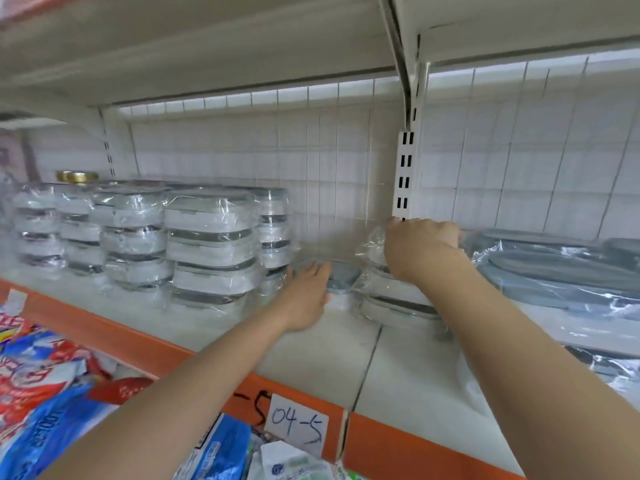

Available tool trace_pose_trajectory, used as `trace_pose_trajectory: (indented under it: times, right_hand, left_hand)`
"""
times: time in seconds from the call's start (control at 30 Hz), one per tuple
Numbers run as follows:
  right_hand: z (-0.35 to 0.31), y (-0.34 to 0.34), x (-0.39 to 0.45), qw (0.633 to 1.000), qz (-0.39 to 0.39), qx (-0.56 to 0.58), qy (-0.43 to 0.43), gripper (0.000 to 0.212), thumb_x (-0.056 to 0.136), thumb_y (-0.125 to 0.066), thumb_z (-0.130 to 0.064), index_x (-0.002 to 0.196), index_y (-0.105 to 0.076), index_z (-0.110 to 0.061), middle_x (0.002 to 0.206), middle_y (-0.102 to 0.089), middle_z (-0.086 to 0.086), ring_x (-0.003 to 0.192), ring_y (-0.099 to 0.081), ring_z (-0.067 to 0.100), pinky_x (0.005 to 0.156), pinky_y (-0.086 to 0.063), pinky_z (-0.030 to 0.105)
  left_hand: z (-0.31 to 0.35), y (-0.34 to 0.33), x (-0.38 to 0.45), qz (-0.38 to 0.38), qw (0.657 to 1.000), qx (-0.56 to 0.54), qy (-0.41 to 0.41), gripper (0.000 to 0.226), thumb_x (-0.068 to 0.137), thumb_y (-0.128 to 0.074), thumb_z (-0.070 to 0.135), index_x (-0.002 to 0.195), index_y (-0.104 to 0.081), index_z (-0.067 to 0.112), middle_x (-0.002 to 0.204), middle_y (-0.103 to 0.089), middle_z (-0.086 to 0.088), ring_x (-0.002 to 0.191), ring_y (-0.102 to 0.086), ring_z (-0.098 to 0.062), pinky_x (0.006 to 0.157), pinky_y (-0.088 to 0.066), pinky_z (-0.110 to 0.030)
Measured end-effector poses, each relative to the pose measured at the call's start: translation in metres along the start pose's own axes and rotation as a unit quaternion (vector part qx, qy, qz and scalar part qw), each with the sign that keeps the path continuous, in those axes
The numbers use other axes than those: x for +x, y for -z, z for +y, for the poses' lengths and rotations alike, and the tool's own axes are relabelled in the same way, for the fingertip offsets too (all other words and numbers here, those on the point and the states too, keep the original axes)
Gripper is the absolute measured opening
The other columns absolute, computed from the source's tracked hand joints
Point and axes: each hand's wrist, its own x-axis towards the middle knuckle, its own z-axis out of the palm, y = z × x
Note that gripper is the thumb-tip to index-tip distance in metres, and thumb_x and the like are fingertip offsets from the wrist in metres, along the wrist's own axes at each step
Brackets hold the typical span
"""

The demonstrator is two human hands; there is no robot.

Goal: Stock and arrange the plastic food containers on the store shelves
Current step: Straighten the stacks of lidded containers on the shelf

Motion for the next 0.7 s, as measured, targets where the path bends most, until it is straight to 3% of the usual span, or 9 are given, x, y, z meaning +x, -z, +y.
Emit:
trace_pose_trajectory:
  times: [0.13, 0.23, 0.27, 0.37, 0.43, 0.5, 0.57, 0.7]
  right_hand:
    - [0.004, 0.002, -0.002, 1.0, 0.006, 0.006, 0.02, 0.048, 0.088, -0.041, -0.008, 0.136, -0.035, -0.008, 0.127, -0.053, 0.01, 0.117, -0.05, 0.033, 0.098, -0.04, 0.052]
    - [0.021, -0.001, -0.001, 0.997, 0.018, 0.035, 0.059, 0.04, 0.09, -0.039, -0.009, 0.13, -0.044, -0.011, 0.118, -0.056, 0.006, 0.107, -0.051, 0.027, 0.086, -0.041, 0.034]
    - [0.027, -0.002, -0.001, 0.996, 0.02, 0.051, 0.067, 0.04, 0.09, -0.038, -0.009, 0.13, -0.043, -0.012, 0.119, -0.055, 0.006, 0.108, -0.048, 0.026, 0.083, -0.039, 0.034]
    - [0.035, -0.007, -0.004, 0.995, 0.025, 0.074, 0.065, 0.044, 0.091, -0.034, -0.006, 0.134, -0.037, -0.013, 0.128, -0.05, 0.009, 0.126, -0.034, 0.026, 0.096, -0.033, 0.045]
    - [0.032, -0.007, -0.005, 0.996, 0.023, 0.058, 0.056, 0.044, 0.091, -0.034, -0.004, 0.134, -0.038, -0.014, 0.127, -0.05, 0.008, 0.127, -0.031, 0.025, 0.099, -0.03, 0.051]
    - [0.03, -0.001, -0.005, 0.996, 0.005, 0.063, 0.062, 0.041, 0.093, -0.037, -0.005, 0.133, -0.039, -0.015, 0.125, -0.05, 0.007, 0.125, -0.033, 0.026, 0.099, -0.032, 0.05]
    - [0.034, 0.009, -0.005, 0.992, -0.027, 0.095, 0.077, 0.04, 0.093, -0.037, -0.006, 0.133, -0.04, -0.011, 0.129, -0.05, 0.011, 0.123, -0.038, 0.029, 0.099, -0.039, 0.042]
    - [0.047, 0.021, -0.018, 0.981, -0.04, 0.181, 0.061, 0.047, 0.09, -0.035, -0.001, 0.135, -0.039, -0.009, 0.136, -0.046, 0.013, 0.121, -0.046, 0.03, 0.094, -0.041, 0.034]
  left_hand:
    - [0.002, -0.007, 0.001, 0.006, 1.0, 0.02, 0.007, 0.053, 0.096, -0.043, 0.025, 0.142, -0.023, 0.008, 0.149, -0.029, -0.009, 0.142, -0.016, -0.026, 0.114, -0.011, -0.051]
    - [0.002, -0.008, 0.005, 0.006, 1.0, 0.009, 0.01, 0.05, 0.095, -0.045, 0.028, 0.137, -0.028, 0.008, 0.144, -0.033, -0.009, 0.138, -0.022, -0.026, 0.113, -0.012, -0.051]
    - [0.004, -0.008, 0.006, 0.008, 1.0, -0.005, 0.012, 0.047, 0.094, -0.047, 0.027, 0.134, -0.031, 0.009, 0.141, -0.036, -0.009, 0.136, -0.025, -0.025, 0.113, -0.013, -0.05]
    - [0.007, -0.003, 0.006, 0.029, 0.997, -0.072, 0.021, 0.041, 0.093, -0.05, 0.024, 0.129, -0.038, 0.011, 0.135, -0.042, -0.008, 0.134, -0.029, -0.023, 0.113, -0.014, -0.044]
    - [0.008, 0.007, 0.0, 0.075, 0.979, -0.186, 0.044, 0.042, 0.091, -0.054, 0.02, 0.131, -0.044, 0.012, 0.137, -0.045, -0.008, 0.133, -0.033, -0.022, 0.113, -0.018, -0.037]
    - [0.013, 0.024, -0.006, 0.108, 0.947, -0.299, 0.044, 0.048, 0.089, -0.057, 0.014, 0.135, -0.043, 0.012, 0.14, -0.041, -0.006, 0.133, -0.033, -0.02, 0.11, -0.023, -0.027]
    - [0.019, 0.047, -0.007, 0.104, 0.936, -0.336, 0.001, 0.057, 0.088, -0.061, 0.016, 0.14, -0.037, 0.014, 0.144, -0.033, -0.003, 0.136, -0.03, -0.016, 0.104, -0.022, -0.021]
    - [0.047, 0.085, 0.012, -0.001, 0.967, -0.234, -0.1, 0.097, 0.078, -0.069, 0.05, 0.15, -0.016, 0.014, 0.157, -0.011, 0.0, 0.143, -0.014, -0.016, 0.115, -0.015, -0.03]
